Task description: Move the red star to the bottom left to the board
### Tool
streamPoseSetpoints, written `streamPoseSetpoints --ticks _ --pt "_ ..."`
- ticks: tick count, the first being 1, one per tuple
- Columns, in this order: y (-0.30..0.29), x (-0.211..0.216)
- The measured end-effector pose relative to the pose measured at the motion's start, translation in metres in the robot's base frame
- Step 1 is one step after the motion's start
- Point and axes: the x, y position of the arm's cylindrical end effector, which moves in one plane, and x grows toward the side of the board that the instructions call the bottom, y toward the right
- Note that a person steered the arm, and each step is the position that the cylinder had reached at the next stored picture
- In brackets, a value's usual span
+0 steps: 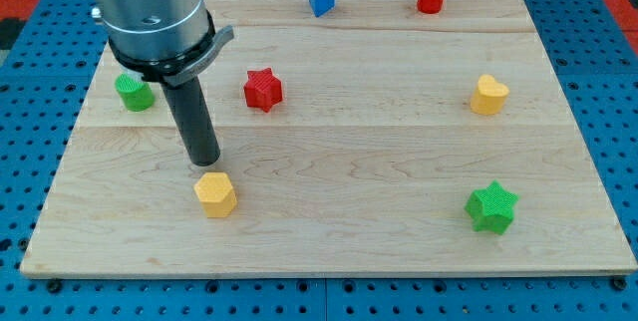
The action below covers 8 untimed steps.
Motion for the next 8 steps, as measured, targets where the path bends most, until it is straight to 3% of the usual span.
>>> streamPoseSetpoints --ticks 5,7,8 --pt "-0.015 0.013" --pt "0.009 0.049" --pt "-0.012 0.071"
